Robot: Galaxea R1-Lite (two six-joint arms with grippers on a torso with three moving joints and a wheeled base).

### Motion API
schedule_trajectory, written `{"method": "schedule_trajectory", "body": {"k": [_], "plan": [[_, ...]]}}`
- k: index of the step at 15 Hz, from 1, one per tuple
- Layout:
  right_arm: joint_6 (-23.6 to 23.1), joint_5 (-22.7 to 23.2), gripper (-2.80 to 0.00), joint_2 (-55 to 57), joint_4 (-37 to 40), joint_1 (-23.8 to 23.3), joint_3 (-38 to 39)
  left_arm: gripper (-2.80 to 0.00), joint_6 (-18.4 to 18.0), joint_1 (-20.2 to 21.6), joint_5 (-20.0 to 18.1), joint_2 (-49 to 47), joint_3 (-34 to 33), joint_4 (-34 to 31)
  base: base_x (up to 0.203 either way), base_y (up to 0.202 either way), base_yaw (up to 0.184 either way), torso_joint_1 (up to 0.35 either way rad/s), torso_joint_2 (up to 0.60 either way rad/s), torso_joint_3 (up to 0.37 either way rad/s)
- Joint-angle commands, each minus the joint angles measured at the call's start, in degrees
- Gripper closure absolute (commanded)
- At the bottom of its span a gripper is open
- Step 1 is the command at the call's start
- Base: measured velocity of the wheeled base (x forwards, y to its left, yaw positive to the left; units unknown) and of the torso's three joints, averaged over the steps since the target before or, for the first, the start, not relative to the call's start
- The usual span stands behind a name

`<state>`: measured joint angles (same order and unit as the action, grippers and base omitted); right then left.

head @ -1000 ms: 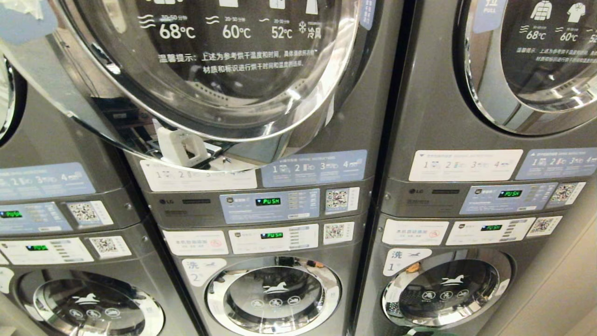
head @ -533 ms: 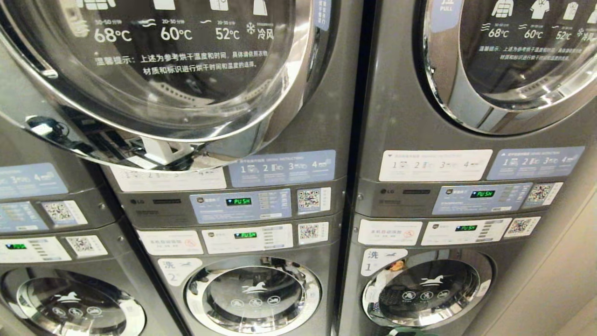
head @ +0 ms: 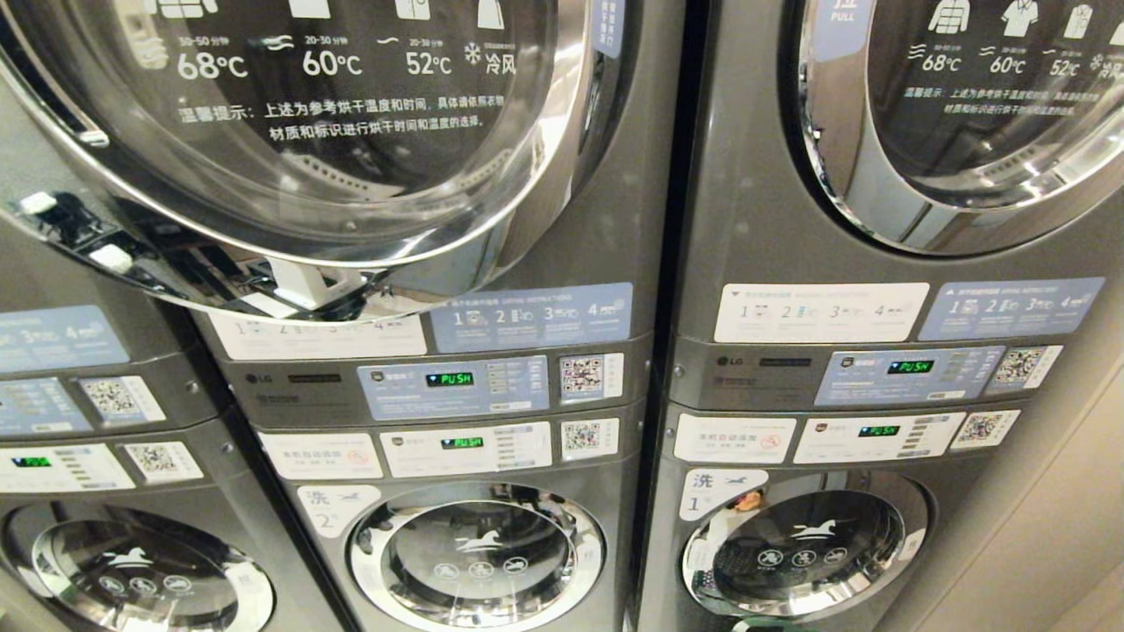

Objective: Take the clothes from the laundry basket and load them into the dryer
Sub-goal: Open the dryer

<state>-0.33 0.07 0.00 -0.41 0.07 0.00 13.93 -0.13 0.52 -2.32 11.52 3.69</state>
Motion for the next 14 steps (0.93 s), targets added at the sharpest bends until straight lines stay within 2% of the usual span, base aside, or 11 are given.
{"method": "schedule_trajectory", "body": {"k": [1,3,5,7,10,12,14], "plan": [[-0.1,0.0,0.00,0.0,0.0,0.0,0.3,0.00,2.4,-0.1,0.0,-6.6,5.5,-0.2,0.000,0.000,0.000,0.000,0.00,0.000],[-0.1,0.0,0.00,0.0,0.0,0.0,0.3,0.00,8.1,-0.6,0.0,-17.0,12.5,0.9,0.000,0.000,0.000,0.000,0.00,0.000],[-0.1,0.0,0.00,0.0,0.0,0.0,0.3,0.00,12.5,-0.9,0.0,-27.5,17.6,5.1,0.000,0.000,0.000,0.000,0.00,0.000],[-0.1,0.0,0.00,0.0,0.0,0.0,0.3,0.00,14.7,-0.3,1.9,-36.6,20.7,10.4,0.000,0.000,0.000,0.000,0.00,0.000],[-0.1,0.0,0.00,0.0,0.0,0.0,0.3,0.00,18.1,2.7,5.1,-46.2,22.4,15.7,0.000,0.000,0.000,0.000,0.00,0.000],[-0.2,0.0,0.00,0.0,0.0,0.0,0.3,0.00,19.4,4.3,3.1,-50.0,22.1,20.3,0.000,0.000,0.000,0.000,0.00,0.000],[-0.4,0.0,0.00,0.0,0.1,0.1,0.2,0.00,19.5,8.4,-2.5,-53.0,21.9,25.9,0.000,0.000,0.000,0.000,0.00,0.000]]}}
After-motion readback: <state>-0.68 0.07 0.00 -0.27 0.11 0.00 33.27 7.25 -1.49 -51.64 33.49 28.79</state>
